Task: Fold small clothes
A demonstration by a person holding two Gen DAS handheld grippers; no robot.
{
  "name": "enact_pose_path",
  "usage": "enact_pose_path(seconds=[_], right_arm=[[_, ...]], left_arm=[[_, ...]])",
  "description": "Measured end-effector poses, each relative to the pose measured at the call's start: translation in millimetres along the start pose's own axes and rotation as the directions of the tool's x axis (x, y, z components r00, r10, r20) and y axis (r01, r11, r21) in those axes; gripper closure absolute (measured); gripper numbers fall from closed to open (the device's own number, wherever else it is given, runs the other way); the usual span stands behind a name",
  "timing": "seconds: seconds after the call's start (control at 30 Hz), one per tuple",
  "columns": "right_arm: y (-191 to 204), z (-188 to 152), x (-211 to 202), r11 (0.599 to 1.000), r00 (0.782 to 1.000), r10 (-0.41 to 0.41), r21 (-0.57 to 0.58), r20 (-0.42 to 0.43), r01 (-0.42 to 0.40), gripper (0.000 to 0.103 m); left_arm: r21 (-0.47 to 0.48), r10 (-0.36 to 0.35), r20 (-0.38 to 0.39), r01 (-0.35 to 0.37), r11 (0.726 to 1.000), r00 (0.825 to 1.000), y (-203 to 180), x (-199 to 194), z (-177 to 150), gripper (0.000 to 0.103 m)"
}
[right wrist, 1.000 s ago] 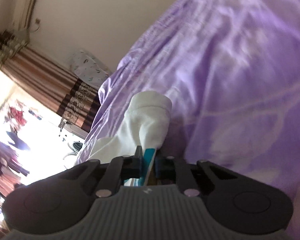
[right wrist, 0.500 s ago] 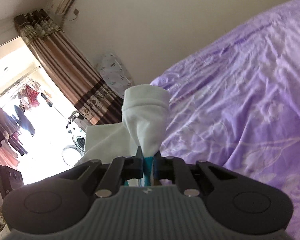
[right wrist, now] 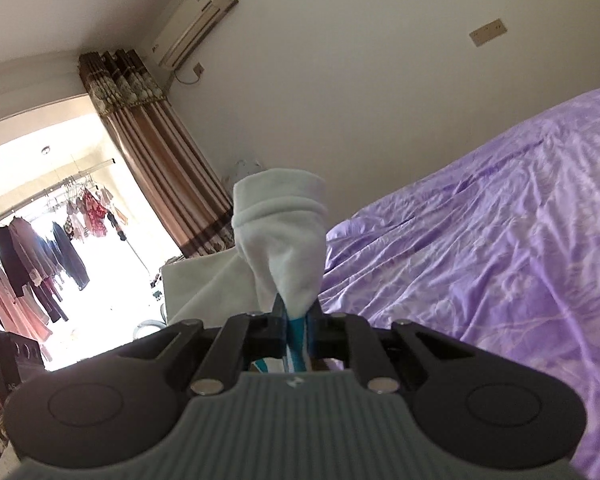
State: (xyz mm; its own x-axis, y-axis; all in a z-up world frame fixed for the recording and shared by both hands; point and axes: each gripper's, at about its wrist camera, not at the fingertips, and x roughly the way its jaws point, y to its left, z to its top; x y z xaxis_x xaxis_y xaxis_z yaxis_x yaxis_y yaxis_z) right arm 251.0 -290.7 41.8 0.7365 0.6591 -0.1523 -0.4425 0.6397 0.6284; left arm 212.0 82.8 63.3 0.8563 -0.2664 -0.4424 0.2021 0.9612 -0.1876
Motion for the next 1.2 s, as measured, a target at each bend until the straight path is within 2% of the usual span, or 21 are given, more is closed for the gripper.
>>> enact_pose_path(seconds=[0.23, 0.4, 0.6, 0.77, 0.9, 1.03, 1.2], right_arm=[[-2.4, -22.8, -69.7, 0.998, 0.999, -0.032, 0.046, 0.012, 0.032, 0.099], [-20.3, -41.2, -79.0, 0.994, 0.998, -0.056, 0.098, -0.020, 0.058, 0.099], [-41.3, -56.9, -40.8, 0.991, 0.994, -0.082, 0.105, -0.072, 0.089, 0.099], [-67.8, -57.1, 12.1, 0.985, 0.982, -0.134, 0.094, -0.136, 0.147, 0.099], [-99.7, -60.2, 53.1, 0.972, 0.962, -0.180, 0.113, -0.206, 0.206, 0.099], [-139.2, -74.3, 92.8, 0.954, 0.929, -0.222, 0.133, -0.295, 0.270, 0.099], [-182.8, -94.4, 122.6, 0.925, 0.892, -0.260, 0.168, -0.370, 0.340, 0.099]], left_arm=[[0.023, -0.069, -0.036, 0.070, 0.997, 0.997, -23.5, -17.2, -29.2, 0.090], [-0.001, -0.075, -0.089, 0.075, 0.997, 0.993, -17.8, -1.9, -51.1, 0.090], [-0.056, -0.049, -0.164, 0.040, 0.998, 0.985, 9.8, 39.6, -67.5, 0.090], [-0.108, -0.047, -0.244, 0.021, 0.994, 0.969, 32.6, 90.9, -70.6, 0.090], [-0.136, -0.042, -0.320, -0.002, 0.991, 0.947, 51.3, 137.6, -78.7, 0.091], [-0.177, -0.040, -0.394, -0.033, 0.984, 0.918, 72.1, 182.4, -98.5, 0.093], [-0.217, -0.033, -0.465, -0.078, 0.973, 0.885, 98.0, 218.2, -124.9, 0.094]])
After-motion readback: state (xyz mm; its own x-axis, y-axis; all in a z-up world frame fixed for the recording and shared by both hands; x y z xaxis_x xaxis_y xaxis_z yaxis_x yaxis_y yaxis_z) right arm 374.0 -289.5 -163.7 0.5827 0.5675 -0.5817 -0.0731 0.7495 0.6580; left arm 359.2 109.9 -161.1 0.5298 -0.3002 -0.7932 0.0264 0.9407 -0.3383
